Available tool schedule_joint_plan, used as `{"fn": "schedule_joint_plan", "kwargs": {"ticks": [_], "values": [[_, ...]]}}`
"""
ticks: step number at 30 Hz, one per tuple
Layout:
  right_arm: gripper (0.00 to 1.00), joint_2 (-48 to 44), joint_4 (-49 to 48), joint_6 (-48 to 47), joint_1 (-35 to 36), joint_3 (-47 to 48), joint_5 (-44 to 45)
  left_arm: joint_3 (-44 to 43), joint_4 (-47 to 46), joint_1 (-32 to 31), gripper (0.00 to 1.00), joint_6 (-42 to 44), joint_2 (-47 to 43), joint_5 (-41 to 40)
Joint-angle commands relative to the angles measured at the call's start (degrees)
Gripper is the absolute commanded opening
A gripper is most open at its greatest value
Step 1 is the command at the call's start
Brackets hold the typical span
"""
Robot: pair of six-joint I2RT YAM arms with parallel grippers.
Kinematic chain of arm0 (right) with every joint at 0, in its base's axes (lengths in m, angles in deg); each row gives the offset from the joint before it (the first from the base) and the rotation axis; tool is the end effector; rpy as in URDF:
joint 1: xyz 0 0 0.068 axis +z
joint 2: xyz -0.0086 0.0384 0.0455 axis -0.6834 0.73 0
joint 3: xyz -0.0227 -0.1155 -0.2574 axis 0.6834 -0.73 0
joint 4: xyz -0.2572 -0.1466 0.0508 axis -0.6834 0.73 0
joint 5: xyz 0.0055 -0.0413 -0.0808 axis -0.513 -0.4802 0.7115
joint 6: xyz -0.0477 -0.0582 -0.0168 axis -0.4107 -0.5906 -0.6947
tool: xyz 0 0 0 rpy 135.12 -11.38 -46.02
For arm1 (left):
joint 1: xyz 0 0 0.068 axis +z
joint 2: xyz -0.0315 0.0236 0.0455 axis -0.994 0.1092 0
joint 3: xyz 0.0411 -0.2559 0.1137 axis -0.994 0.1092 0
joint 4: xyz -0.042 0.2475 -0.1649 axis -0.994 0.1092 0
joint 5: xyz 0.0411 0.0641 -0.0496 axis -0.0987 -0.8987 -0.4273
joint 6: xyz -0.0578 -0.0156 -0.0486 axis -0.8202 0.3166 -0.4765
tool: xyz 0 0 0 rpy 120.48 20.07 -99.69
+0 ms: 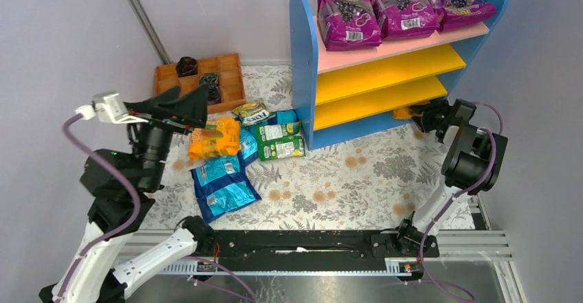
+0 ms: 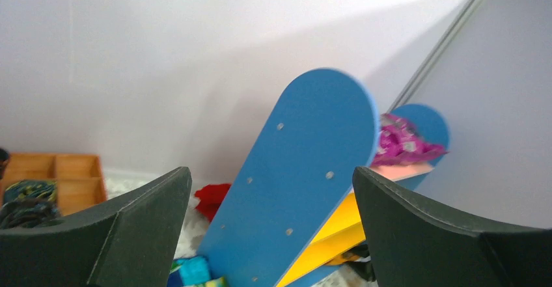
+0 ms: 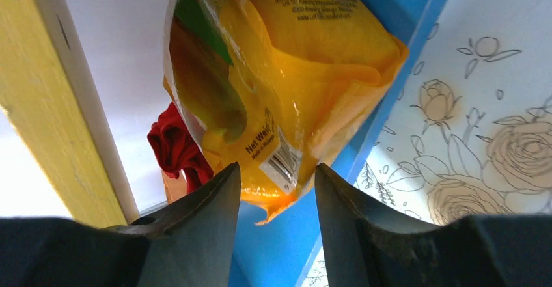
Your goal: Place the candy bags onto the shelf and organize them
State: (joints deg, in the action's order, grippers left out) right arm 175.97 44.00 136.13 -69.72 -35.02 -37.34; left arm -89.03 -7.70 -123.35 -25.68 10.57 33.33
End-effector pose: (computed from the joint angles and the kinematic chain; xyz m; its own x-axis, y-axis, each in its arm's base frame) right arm 0.3998 -0.1651 0.1187 -0.2500 0.9149 -0.3169 0.3769 0.3935 0.8385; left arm 0.1173 -0.0613 0.5235 0.1727 -0.5376 -0.8254 0.3554 0.8155 -0.4568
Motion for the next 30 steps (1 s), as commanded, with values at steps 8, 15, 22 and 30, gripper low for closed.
{"fn": "schedule_joint_plan", "kwargs": {"ticks": [8, 15, 22, 30], "values": [[0.68, -8.6, 4.0, -4.8, -0.9, -5.5, 6.5, -0.4, -9.6, 0.3, 0.99, -4.9, -2.3, 10.0], [0.69, -7.7, 4.0, -6.9, -1.9, -4.8, 5.5, -0.1, -10.1, 0.7, 0.98, -5.1, -0.3, 12.5], [0.68, -4.6, 2.3, -5.9, -1.8, -2.6, 4.0, 0.2, -10.6, 1.4, 0.97, -3.7, -0.5, 11.9], [0.67, -0.9, -0.6, -3.4, -0.6, 1.1, 3.4, 1.8, -13.2, 2.5, 0.89, -2.6, -2.0, 11.7]]}}
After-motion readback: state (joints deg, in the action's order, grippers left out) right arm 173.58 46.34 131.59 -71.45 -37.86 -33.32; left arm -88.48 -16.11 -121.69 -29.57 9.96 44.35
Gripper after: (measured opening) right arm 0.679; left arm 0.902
